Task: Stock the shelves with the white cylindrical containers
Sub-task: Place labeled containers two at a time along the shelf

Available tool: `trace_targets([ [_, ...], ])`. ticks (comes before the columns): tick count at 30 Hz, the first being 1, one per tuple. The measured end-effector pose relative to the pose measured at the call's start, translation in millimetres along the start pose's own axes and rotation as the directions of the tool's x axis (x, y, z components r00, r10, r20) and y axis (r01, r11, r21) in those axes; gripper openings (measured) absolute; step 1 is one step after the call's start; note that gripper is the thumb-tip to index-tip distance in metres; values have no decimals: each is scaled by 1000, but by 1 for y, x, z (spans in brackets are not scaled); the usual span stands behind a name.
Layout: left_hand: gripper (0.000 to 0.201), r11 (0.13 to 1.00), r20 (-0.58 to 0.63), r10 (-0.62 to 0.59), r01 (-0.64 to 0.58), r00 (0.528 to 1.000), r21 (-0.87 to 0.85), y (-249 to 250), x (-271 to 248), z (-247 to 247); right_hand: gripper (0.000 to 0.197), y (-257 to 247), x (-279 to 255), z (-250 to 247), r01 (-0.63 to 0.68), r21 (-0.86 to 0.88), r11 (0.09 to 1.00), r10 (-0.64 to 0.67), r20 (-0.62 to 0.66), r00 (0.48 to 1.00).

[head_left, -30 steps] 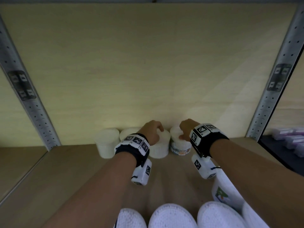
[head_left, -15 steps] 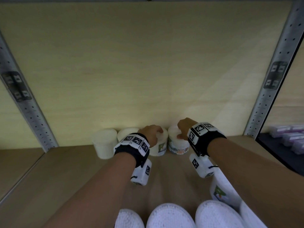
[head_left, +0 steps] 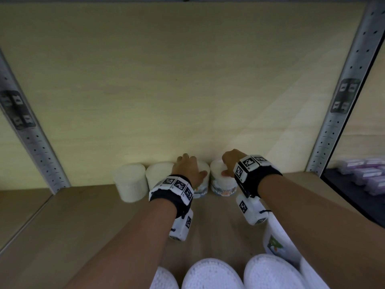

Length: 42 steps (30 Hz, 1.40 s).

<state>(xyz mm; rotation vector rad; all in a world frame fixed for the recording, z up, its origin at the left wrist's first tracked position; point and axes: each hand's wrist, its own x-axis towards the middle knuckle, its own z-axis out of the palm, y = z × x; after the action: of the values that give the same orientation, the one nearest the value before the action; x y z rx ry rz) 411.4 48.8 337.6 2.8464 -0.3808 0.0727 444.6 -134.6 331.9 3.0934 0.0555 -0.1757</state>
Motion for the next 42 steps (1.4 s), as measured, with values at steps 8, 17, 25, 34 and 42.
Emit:
trace_targets([
  [8, 42, 991, 135, 101, -88, 986, -97, -6, 4, -17, 40, -4, -2, -7, 46, -24, 999, -46, 12, 999],
  [17, 44, 994, 98, 68, -58, 993, -96, -9, 5, -11, 49, -7, -8, -11, 42, -41, 998, -42, 0, 999],
  [25, 39, 991, 39, 79, -75, 996, -108, -10, 8, -6, 30, -7, -10, -13, 11, -46, 999, -8, 56, 998],
  [34, 32, 981, 177, 190, -193, 966, 4, 1, -3, -24, 25, -5, -20, -17, 57, 50, 997, -62, 105, 993],
  [42, 39, 963, 311, 214, -253, 926, 91, 17, -45, -41, 40, -17, -67, -26, 45, -31, 999, -41, 135, 990],
])
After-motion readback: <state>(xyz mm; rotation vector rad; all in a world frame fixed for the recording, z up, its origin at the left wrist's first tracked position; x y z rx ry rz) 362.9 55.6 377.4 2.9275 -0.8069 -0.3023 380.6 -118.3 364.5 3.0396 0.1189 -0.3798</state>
